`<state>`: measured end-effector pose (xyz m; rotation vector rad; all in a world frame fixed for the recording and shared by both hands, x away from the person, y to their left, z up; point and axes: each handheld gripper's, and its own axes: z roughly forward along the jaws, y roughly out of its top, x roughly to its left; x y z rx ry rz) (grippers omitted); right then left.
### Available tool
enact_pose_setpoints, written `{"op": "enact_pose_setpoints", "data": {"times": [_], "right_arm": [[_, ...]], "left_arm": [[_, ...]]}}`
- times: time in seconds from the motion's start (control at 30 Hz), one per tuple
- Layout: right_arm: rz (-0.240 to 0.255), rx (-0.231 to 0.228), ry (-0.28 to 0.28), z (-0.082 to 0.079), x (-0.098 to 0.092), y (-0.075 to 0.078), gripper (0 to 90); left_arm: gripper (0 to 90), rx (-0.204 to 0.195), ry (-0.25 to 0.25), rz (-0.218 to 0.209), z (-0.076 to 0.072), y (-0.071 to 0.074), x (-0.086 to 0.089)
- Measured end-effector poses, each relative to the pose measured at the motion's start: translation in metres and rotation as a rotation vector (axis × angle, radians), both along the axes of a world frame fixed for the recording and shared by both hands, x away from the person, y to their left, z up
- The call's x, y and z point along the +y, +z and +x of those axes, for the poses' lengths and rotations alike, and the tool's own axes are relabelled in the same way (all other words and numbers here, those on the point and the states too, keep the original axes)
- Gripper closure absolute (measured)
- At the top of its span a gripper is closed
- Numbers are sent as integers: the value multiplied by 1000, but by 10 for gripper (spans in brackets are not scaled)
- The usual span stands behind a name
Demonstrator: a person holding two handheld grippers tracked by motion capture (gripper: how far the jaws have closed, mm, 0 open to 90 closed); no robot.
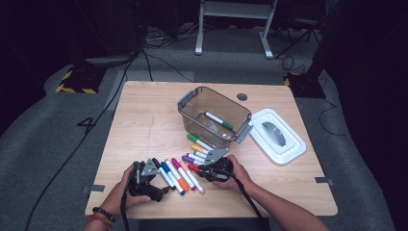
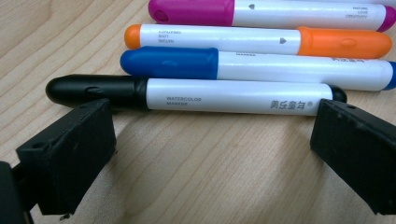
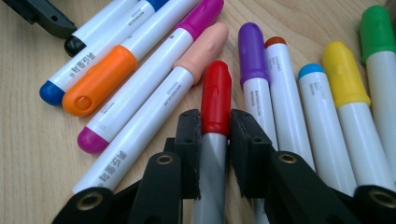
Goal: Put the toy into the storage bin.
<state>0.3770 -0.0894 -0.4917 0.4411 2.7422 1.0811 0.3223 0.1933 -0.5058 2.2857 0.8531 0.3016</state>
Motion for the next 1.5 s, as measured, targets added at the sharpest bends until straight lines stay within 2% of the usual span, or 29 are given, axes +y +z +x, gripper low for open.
{"op": "enact_pose_setpoints", "data": {"times": [0.1, 0.27, 0.5, 0.87, 1.07, 1.27, 1.5], "right_arm": [[16, 6, 7, 0, -5, 3, 739], [60, -14, 18, -4, -17, 17, 742], [119, -20, 1, -3, -39, 34, 743], [159, -70, 11, -13, -67, 64, 743], [197, -89, 14, -18, -77, 84, 743], [223, -112, -6, -17, -85, 100, 744], [232, -131, -63, -10, -92, 120, 744]], "left_arm": [[5, 0, 3, 0, 0, 0, 0], [5, 0, 12, 0, 0, 0, 0], [5, -1, 26, 2, 1, 0, -1], [5, 1, 53, -2, 5, 0, -5], [5, -1, 62, -3, 7, 0, -7], [5, -2, 70, 0, 8, 0, -9], [5, -1, 74, -1, 8, 0, -10]]}}
